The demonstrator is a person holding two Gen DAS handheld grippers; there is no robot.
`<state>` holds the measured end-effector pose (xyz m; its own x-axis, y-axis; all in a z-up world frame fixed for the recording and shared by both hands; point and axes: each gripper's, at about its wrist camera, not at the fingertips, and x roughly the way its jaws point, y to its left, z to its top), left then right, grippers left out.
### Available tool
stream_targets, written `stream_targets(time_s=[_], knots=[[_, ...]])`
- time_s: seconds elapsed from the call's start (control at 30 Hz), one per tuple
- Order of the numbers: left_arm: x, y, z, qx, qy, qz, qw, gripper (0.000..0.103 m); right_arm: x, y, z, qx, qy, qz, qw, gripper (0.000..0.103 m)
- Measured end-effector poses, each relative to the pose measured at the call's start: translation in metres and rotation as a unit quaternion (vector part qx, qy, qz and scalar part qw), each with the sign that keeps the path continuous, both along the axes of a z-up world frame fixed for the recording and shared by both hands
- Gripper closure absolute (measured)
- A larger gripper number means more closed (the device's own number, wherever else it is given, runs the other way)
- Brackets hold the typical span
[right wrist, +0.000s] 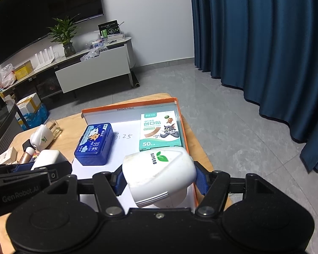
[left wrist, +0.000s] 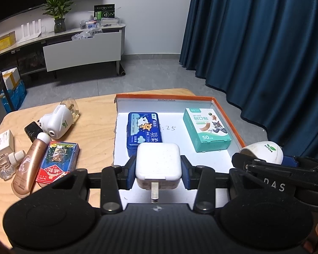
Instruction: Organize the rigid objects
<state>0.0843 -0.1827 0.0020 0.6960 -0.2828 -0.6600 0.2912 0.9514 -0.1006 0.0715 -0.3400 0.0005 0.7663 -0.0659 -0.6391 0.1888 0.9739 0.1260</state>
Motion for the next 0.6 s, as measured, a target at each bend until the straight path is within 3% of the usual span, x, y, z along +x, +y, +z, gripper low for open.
stream_targets(time_s=[0.6], knots=[[0.0031,-0.0005,-0.0074,0.002,0.010,0.000,0.9999,0.061,0.0047,-0.0013,-0.0079,0.007,0.012,0.002,1.000,0.027]])
